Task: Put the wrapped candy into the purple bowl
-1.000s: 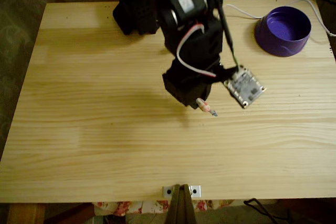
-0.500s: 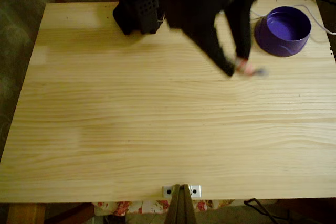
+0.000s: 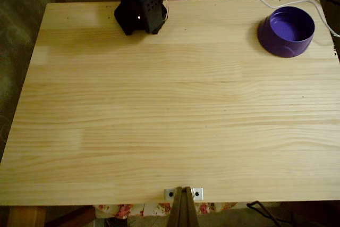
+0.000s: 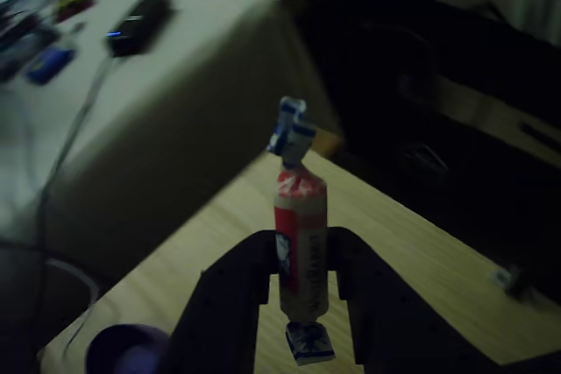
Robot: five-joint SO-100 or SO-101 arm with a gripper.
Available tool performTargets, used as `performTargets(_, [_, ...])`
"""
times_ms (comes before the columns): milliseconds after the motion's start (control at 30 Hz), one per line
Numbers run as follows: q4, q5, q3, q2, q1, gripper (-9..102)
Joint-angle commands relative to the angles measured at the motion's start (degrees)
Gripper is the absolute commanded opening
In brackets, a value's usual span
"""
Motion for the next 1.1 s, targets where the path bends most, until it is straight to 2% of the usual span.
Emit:
performTargets(0, [-4.2,-2.2,1.8,2.5,-7.5,1])
performTargets(200, [-12.8,-6.1,9.1,1.8,-16.4,1])
performTargets(533, [-19.1,-8.4,7.6,-14.7,-27.0,1])
performTargets(767, [-17.8,-9.2,4.5,-26.0,-27.4,0])
performTargets(1067, [-11.1,-12.1,-4.2,-38.6,-28.9,0])
